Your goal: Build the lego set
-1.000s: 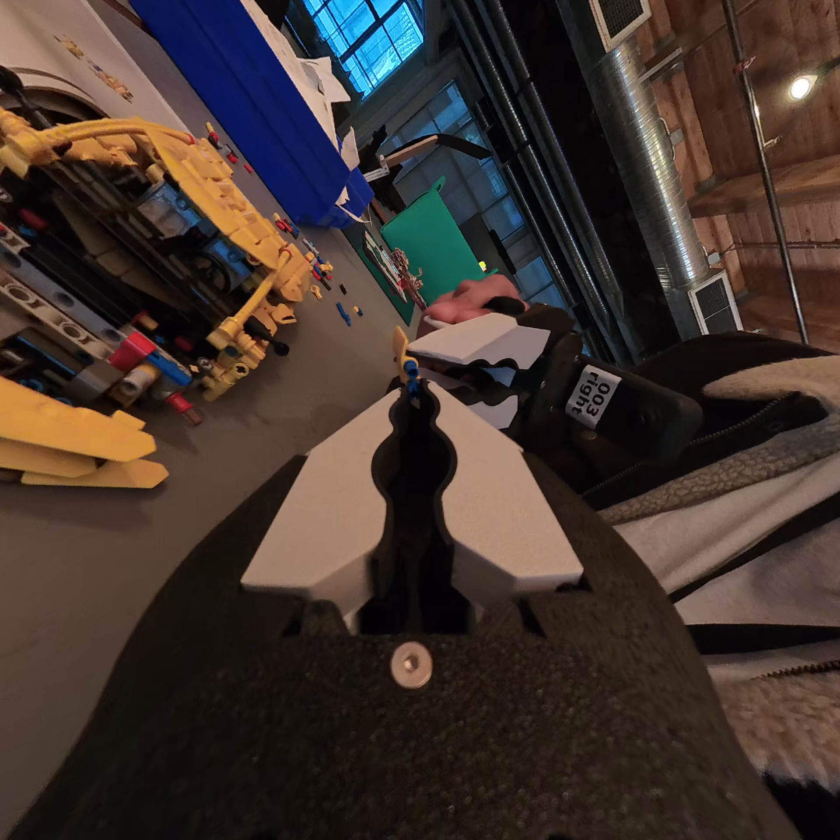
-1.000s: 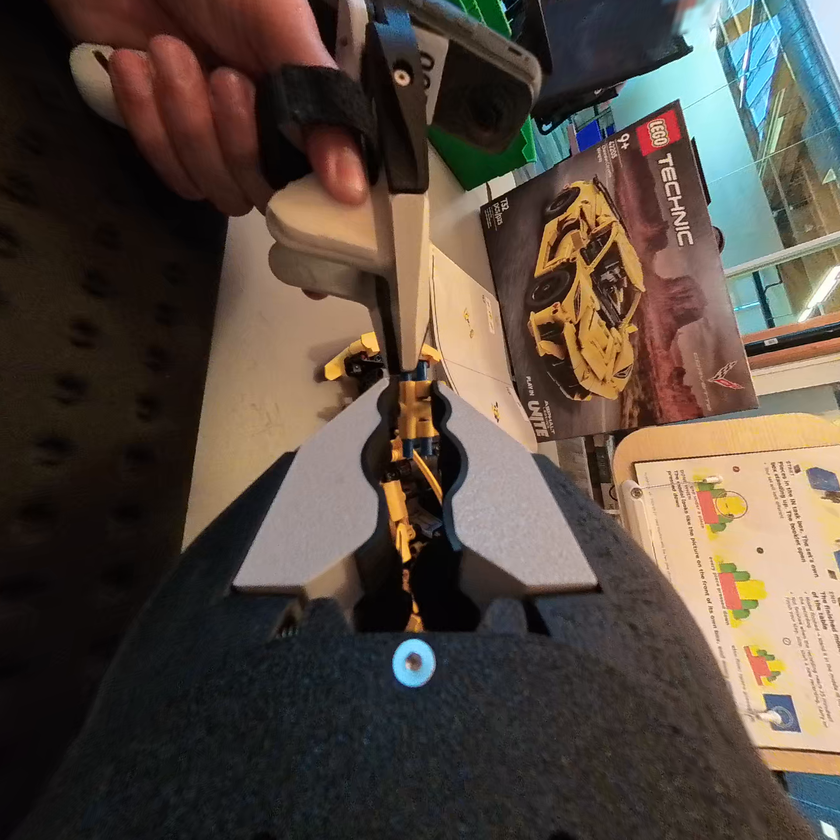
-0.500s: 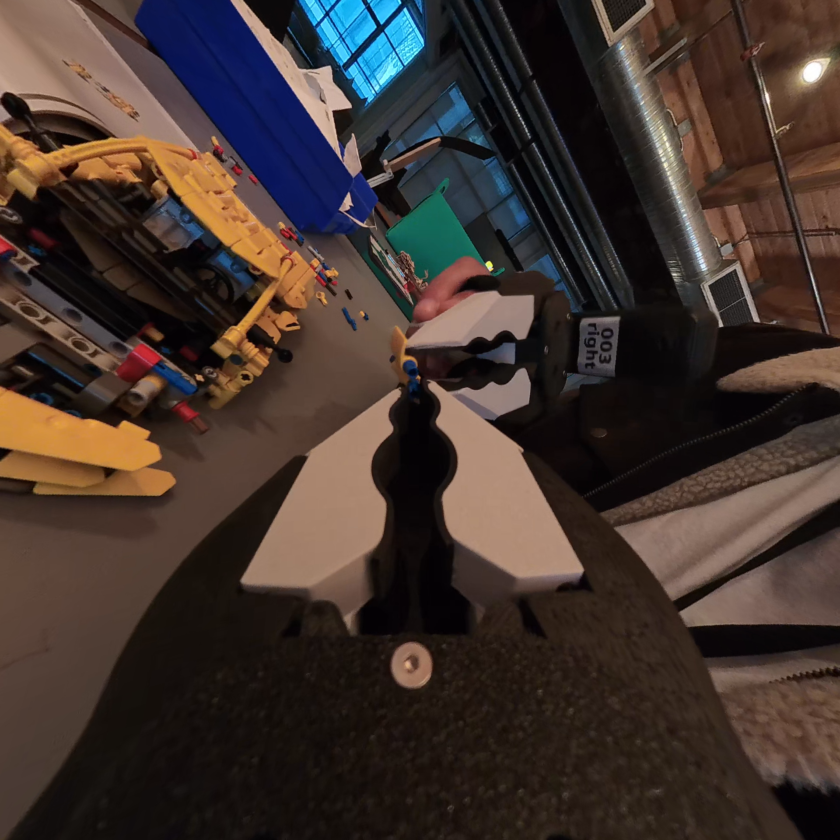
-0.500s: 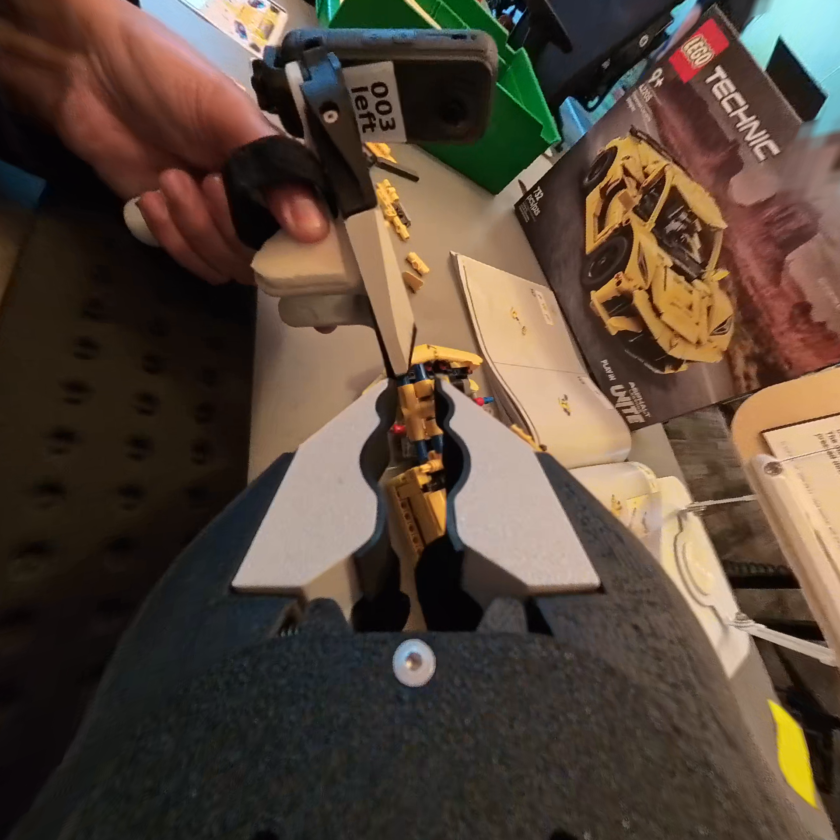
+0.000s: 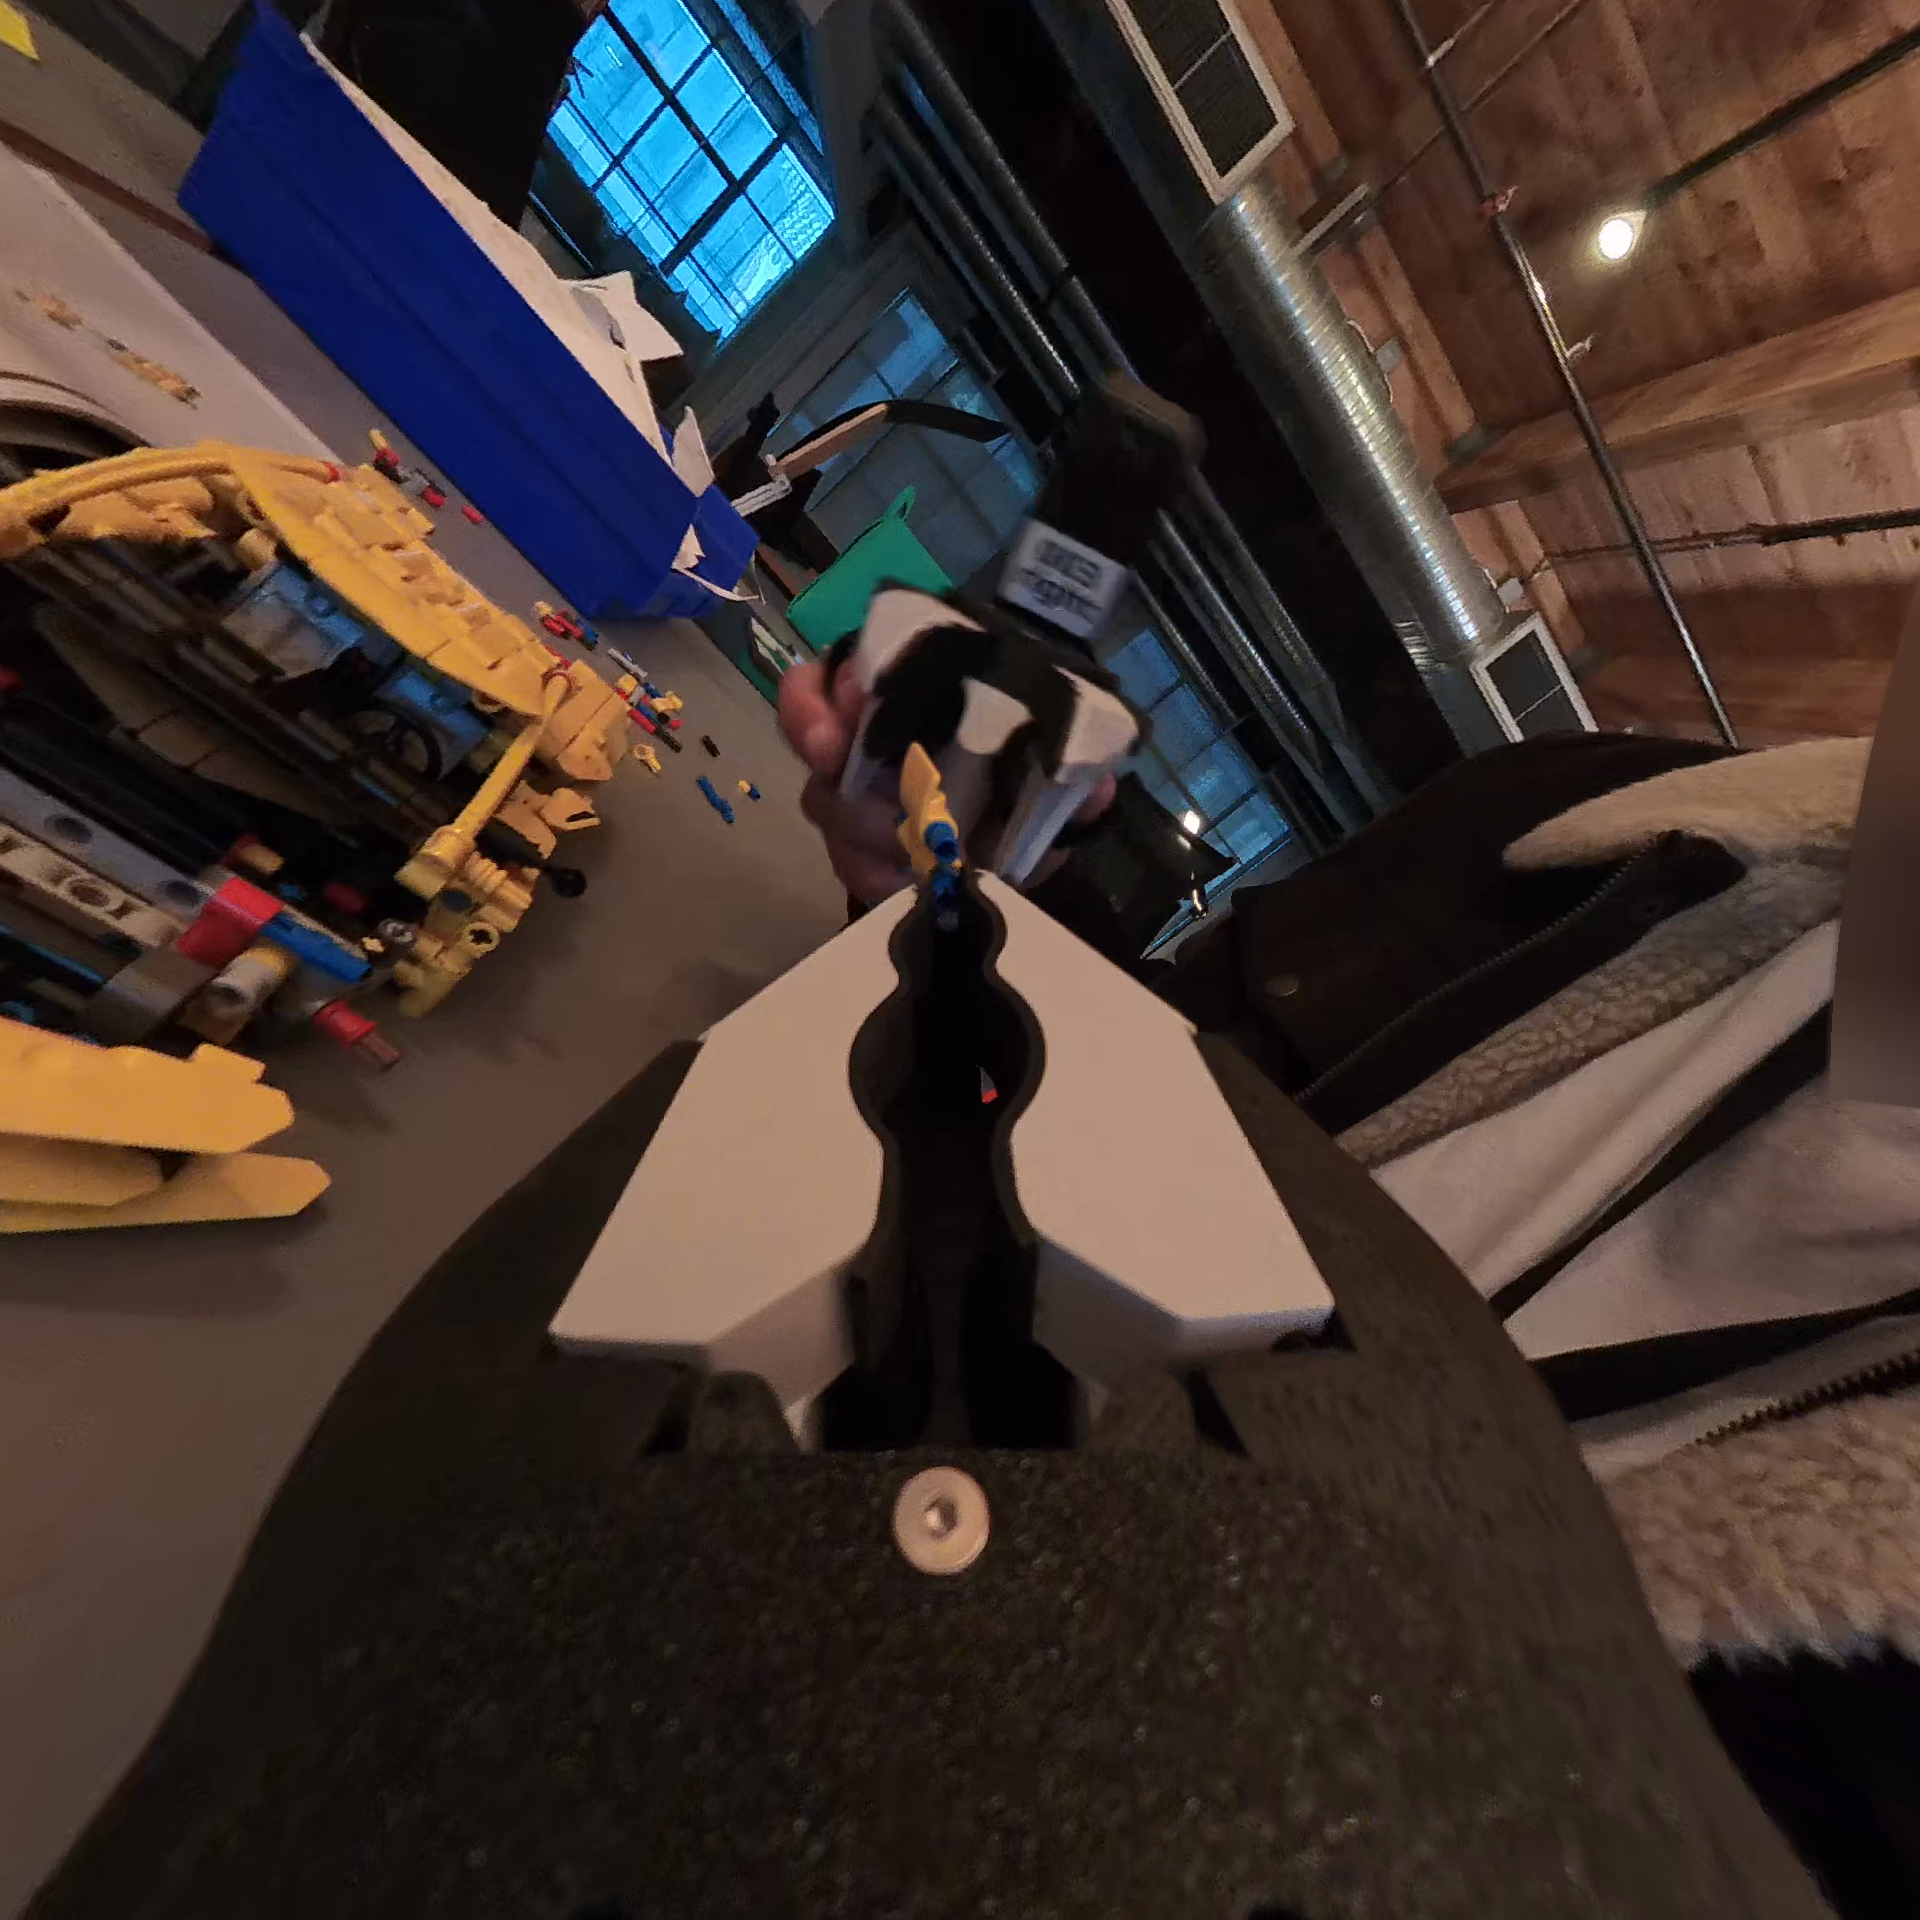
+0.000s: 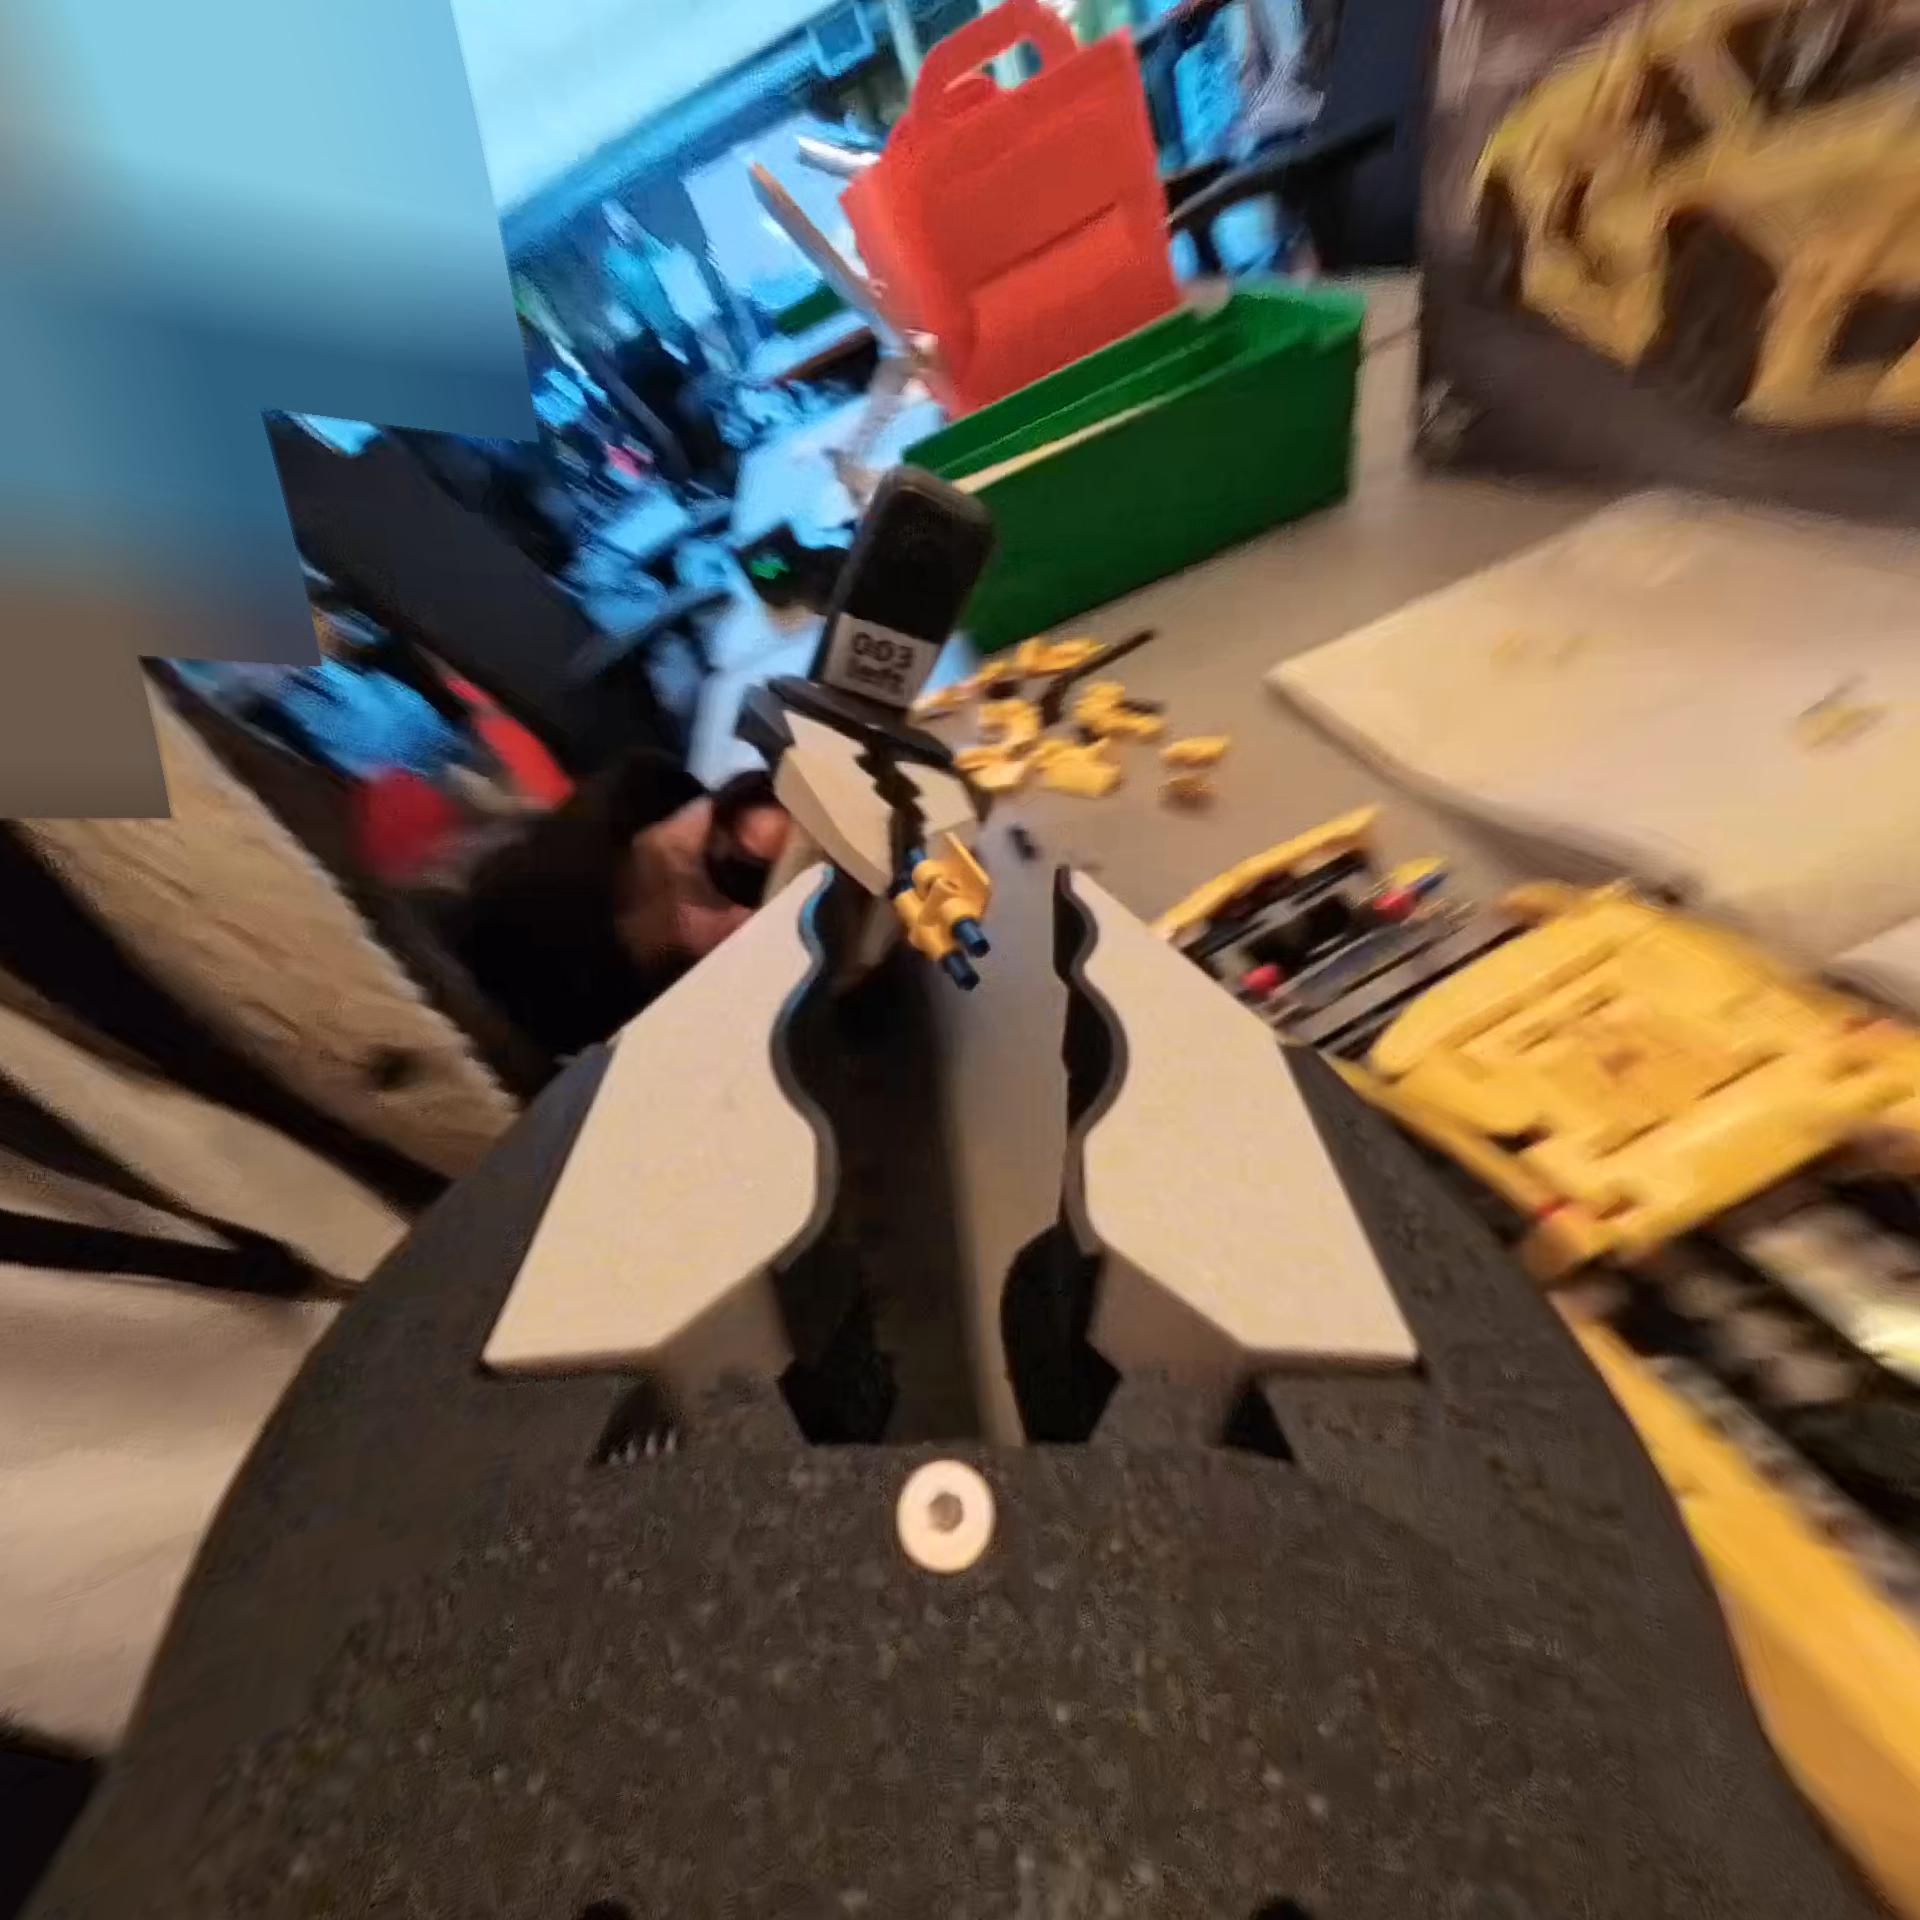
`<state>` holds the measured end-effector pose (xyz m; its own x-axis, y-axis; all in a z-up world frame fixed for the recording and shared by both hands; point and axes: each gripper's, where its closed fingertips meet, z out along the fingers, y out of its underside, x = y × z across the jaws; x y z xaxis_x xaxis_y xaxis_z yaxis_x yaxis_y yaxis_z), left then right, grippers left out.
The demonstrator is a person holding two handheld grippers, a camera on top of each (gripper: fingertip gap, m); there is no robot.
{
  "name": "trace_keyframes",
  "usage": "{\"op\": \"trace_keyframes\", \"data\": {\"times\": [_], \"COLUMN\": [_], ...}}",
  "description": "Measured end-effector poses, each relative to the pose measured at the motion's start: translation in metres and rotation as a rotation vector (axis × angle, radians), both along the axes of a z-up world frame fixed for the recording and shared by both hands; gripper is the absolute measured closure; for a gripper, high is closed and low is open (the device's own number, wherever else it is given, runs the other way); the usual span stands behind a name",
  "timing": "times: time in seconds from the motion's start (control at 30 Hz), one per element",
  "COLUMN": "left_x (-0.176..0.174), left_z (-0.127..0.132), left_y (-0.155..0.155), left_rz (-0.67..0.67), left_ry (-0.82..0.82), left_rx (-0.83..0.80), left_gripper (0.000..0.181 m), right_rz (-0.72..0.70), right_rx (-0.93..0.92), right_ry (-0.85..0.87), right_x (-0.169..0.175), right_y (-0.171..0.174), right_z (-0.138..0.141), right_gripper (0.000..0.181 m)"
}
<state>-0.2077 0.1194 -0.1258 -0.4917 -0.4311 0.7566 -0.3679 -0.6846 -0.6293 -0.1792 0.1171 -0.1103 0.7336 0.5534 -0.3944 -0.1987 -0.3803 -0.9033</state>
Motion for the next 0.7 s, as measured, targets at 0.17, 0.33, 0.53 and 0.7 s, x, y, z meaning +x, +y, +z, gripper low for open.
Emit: {"op": "trace_keyframes", "data": {"times": [0.17,0.33,0.53,0.7], "left_x": [-0.002,-0.002,0.001,0.001], "left_z": [0.002,0.001,-0.002,-0.004], "left_y": [-0.006,-0.008,-0.005,-0.006], "left_rz": [-0.015,-0.024,0.009,0.024], "left_ry": [-0.022,-0.021,-0.005,-0.005], "left_rx": [0.029,0.04,0.057,0.111], "left_gripper": [0.177,0.177,0.177,0.177], "right_rz": [0.268,0.277,0.231,0.199], "right_rx": [-0.248,-0.254,-0.232,-0.228], "right_ry": [0.38,0.458,0.369,0.341], "right_x": [-0.022,-0.023,-0.024,-0.026], "right_y": [-0.008,-0.004,-0.002,-0.003], "right_z": [-0.016,-0.019,-0.023,-0.025], "right_gripper": [0.149,0.166,0.175,0.175]}}
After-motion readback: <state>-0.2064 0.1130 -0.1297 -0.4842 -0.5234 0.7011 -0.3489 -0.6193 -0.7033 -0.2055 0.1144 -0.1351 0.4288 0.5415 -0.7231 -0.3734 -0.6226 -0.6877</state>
